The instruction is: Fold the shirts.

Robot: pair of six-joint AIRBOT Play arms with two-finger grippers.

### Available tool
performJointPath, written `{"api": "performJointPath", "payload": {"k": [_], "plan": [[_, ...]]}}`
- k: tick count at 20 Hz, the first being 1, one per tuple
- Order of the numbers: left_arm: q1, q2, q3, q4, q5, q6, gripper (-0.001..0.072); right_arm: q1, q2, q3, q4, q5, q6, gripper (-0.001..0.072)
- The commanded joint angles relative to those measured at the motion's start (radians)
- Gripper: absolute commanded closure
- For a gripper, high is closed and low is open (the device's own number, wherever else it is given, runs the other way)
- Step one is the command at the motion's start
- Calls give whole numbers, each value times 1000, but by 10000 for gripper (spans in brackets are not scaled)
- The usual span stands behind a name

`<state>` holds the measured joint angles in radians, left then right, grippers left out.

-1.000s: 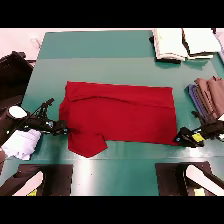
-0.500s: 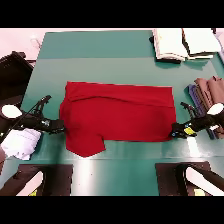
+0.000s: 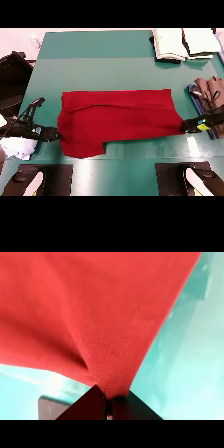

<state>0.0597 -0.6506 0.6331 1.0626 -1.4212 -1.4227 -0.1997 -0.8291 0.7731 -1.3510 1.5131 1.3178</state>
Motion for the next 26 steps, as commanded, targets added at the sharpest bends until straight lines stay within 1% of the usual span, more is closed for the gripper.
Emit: {"api": "performJointPath", "payload": {"k": [1, 3, 6, 10, 12, 14, 15, 16, 17, 18, 21, 22, 23, 24, 26], "plan": [[-49, -61, 71, 1, 174, 47, 684, 3, -85, 117, -11, -51, 2, 695], [-67, -174, 149, 3, 267, 77, 683, 6, -201, 200, -10, -89, 1, 695], [-67, -384, 302, 28, 375, 96, 681, 5, -378, 330, -3, -112, 2, 695], [-67, -615, 475, 31, 417, 97, 681, 5, -549, 492, 1, -113, 10, 695], [-67, -696, 521, 30, 426, 97, 680, 5, -616, 565, 53, -114, 11, 694], [-67, -739, 541, 27, 447, 96, 678, 5, -674, 626, 123, -128, 10, 691], [-67, -743, 541, 25, 460, 95, 667, 5, -704, 657, 163, -138, 8, 577], [-67, -742, 541, 21, 470, 89, 406, 0, -728, 681, 199, -150, 8, 320], [-67, -741, 544, 13, 470, 75, 192, -9, -744, 698, 229, -152, 8, 205], [-67, -741, 555, 14, 454, 62, 169, -24, -756, 710, 253, -149, 4, 202], [-67, -740, 598, 13, 383, 62, 171, -90, -756, 671, 277, -113, -40, 202], [-67, -740, 606, 3, 361, 63, 312, -124, -756, 645, 288, -98, -56, 202], [-67, -740, 608, -5, 343, 63, 627, -160, -756, 618, 287, -98, -56, 202], [-67, -741, 607, -19, 332, 66, 673, -201, -756, 587, 288, -101, -61, 202], [-70, -741, 607, -77, 317, 70, 680, -277, -769, 537, 288, -102, -77, 202]]}}
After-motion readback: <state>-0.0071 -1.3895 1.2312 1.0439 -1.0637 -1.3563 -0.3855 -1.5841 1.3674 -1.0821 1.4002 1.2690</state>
